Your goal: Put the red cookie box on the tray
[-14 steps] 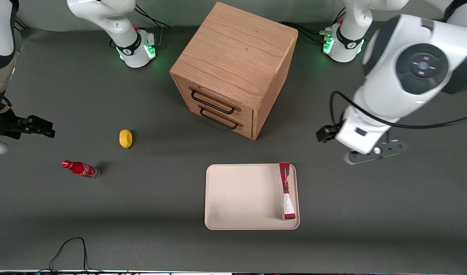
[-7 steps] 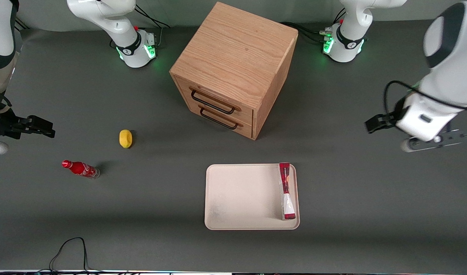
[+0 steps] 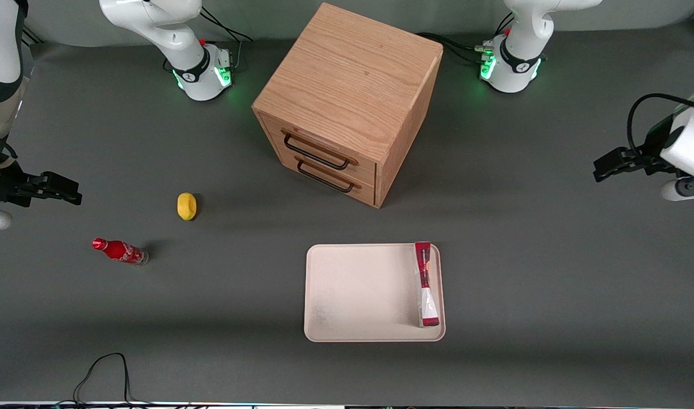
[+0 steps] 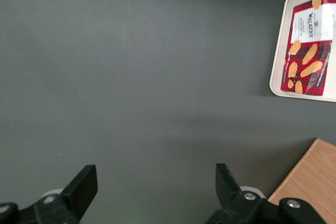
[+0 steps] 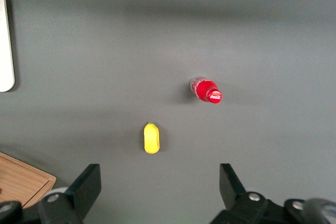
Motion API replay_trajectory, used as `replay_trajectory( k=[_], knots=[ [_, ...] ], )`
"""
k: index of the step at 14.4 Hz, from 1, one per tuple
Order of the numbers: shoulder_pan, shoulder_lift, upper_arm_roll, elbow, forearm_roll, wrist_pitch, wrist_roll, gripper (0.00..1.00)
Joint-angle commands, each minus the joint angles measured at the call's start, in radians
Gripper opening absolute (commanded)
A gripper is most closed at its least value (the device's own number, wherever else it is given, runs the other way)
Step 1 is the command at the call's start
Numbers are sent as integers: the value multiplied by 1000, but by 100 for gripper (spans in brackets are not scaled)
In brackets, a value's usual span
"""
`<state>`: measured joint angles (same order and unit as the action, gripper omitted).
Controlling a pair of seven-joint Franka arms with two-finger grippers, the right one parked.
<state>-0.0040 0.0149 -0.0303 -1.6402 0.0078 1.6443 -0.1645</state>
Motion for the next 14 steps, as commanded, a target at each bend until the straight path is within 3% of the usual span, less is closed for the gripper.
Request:
replay_trajectory(
  k=[1, 6, 14],
  knots=[
    [-11, -29, 23, -17, -29, 23, 19, 100],
    [-8, -21, 18, 42, -29, -82, 54, 100],
    [-11, -18, 18, 36, -48, -96, 63, 100]
  ],
)
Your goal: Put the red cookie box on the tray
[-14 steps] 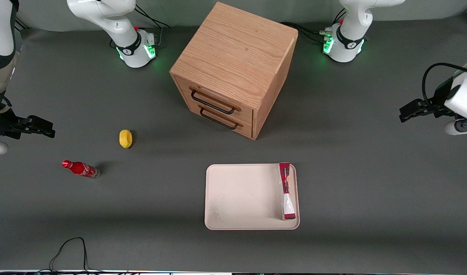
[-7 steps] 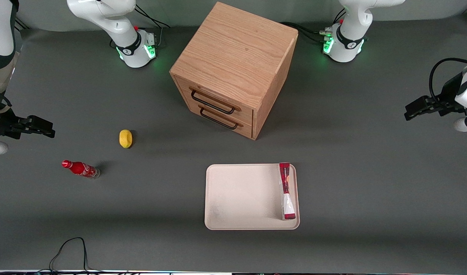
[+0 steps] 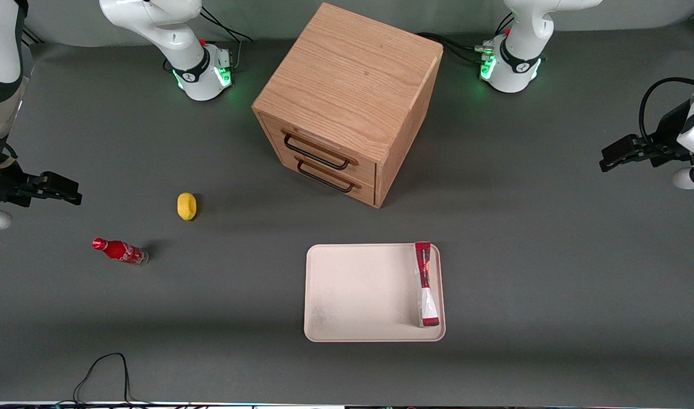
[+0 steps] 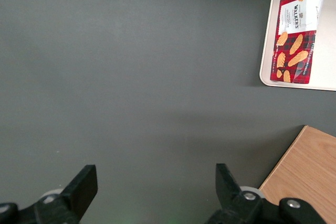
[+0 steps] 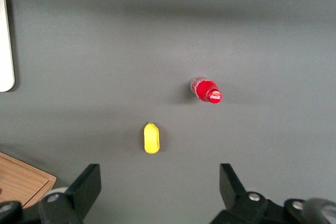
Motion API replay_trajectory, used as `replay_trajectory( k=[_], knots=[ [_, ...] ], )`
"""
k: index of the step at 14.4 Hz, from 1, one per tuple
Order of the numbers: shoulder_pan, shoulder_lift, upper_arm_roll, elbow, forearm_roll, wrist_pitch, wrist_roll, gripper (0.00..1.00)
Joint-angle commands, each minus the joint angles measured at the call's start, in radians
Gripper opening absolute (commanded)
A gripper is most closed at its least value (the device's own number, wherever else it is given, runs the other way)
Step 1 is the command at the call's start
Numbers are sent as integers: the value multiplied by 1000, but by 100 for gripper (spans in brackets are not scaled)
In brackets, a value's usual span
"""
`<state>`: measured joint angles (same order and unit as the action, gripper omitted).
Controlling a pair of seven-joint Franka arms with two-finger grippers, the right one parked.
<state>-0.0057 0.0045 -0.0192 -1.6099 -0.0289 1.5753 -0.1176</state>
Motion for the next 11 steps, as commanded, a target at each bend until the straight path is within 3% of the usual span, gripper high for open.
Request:
replay_trajectory(
  k=[1, 11],
  knots=[
    [-11, -8, 7, 5, -6, -53, 16, 100],
    [-4, -8, 2, 4, 24, -84, 16, 100]
  ],
)
